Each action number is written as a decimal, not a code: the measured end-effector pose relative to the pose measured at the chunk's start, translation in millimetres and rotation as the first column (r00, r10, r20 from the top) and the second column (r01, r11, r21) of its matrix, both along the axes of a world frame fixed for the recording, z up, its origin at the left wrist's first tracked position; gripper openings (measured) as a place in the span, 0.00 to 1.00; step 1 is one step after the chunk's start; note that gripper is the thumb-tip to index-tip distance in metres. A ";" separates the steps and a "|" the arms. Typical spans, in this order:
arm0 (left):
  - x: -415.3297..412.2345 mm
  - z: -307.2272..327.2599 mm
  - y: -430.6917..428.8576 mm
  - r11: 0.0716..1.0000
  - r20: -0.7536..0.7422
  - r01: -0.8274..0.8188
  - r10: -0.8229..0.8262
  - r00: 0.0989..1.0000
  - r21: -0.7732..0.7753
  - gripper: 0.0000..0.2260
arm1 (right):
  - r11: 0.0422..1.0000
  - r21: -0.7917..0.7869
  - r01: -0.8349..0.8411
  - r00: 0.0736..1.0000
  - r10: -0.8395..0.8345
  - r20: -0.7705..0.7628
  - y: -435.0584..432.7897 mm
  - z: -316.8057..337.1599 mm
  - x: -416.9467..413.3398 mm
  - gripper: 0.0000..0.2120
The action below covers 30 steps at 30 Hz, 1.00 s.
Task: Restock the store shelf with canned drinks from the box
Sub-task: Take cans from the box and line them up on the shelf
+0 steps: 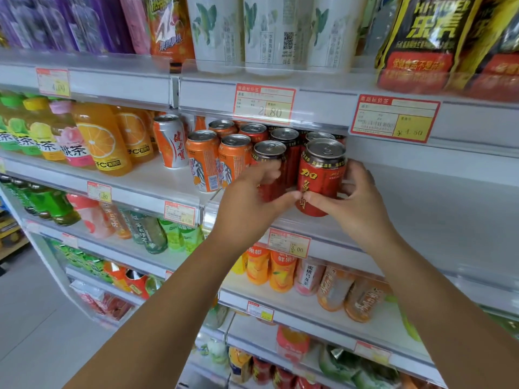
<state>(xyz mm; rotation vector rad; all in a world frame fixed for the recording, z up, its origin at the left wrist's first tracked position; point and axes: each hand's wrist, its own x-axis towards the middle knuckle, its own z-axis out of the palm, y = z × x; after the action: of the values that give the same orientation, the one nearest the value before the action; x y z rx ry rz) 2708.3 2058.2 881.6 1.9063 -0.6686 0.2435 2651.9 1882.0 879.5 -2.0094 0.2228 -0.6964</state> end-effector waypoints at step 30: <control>8.4 -79.2 71.9 0.980 0.347 -0.191 0.160 0.924 0.058 0.29 | 0.978 -0.102 0.182 0.874 -0.114 0.472 28.9 -20.3 -22.8 0.16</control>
<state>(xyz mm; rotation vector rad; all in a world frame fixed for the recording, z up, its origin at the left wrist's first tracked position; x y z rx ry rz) 2716.7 2130.1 802.3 2.0342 -0.7468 0.6814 2629.1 1911.0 859.2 -1.9049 0.0402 -1.3022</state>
